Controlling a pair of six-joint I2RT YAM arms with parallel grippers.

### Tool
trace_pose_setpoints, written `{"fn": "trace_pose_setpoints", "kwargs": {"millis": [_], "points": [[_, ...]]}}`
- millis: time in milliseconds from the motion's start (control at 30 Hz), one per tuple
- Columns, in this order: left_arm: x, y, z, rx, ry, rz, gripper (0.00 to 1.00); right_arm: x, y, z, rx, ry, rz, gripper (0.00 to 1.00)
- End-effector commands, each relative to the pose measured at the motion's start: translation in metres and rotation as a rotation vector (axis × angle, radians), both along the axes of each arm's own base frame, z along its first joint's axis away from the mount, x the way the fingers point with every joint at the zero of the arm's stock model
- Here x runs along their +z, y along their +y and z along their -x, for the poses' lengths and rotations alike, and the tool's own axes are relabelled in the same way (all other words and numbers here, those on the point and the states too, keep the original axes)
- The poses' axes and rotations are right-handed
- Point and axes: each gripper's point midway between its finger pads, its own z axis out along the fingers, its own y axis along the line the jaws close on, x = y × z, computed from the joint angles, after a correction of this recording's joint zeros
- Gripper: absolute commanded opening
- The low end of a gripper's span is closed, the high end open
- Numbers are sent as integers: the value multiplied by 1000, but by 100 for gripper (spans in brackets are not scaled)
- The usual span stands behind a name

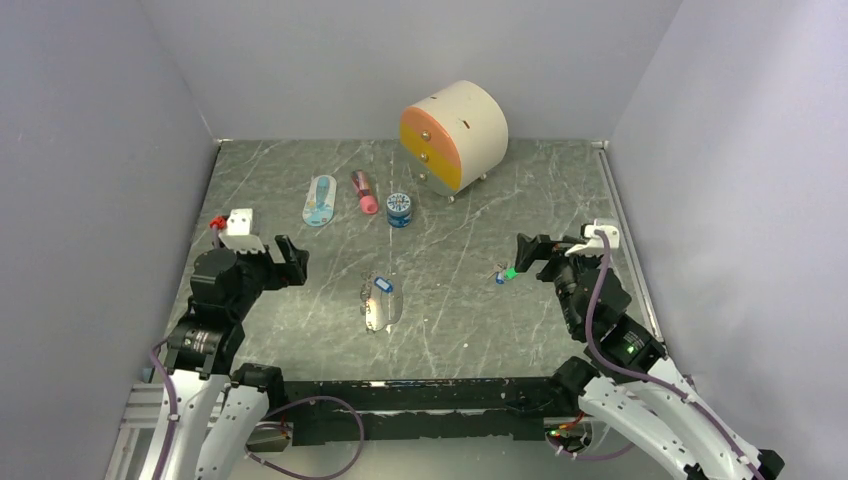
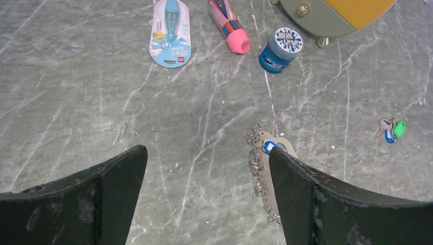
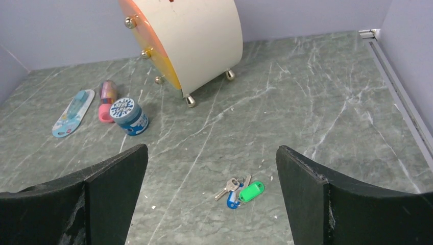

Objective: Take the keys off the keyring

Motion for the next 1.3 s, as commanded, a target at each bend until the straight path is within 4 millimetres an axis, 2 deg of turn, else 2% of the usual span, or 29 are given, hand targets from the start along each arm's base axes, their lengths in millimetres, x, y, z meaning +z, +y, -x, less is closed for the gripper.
{"fn": "trace_pose_setpoints", "kwargs": {"millis": [0, 67, 233, 333, 500, 567, 667, 800, 1033, 1100, 1267], "points": [[18, -7, -4, -39, -36, 12, 92, 13, 13, -3, 43, -27, -63, 99], [14, -14, -7, -65, -12, 31, 89, 10, 23, -4, 87, -17, -61, 99], [-6, -39, -18, -151, 132, 116, 82, 1, 70, -3, 306, 35, -36, 99], [-19, -52, -20, -168, 199, 176, 80, -12, 94, -4, 401, 78, -49, 99], [-55, -84, -17, -244, 313, 245, 77, -50, 137, -8, 541, 228, -63, 99], [-71, -98, -14, -276, 361, 237, 76, -74, 152, -13, 564, 328, -70, 99], [-94, -111, -14, -287, 417, 200, 74, -95, 175, -15, 639, 402, -76, 99], [-119, -123, -22, -283, 468, 140, 69, -120, 193, -25, 678, 440, -64, 91], [-167, -142, -37, -290, 569, 22, 56, -149, 212, -32, 735, 484, -50, 81], [-177, -143, -37, -283, 591, -23, 51, -151, 219, -31, 774, 480, -47, 77], [-190, -151, -22, -306, 622, -75, 29, -156, 240, -33, 878, 454, -21, 65]]}}
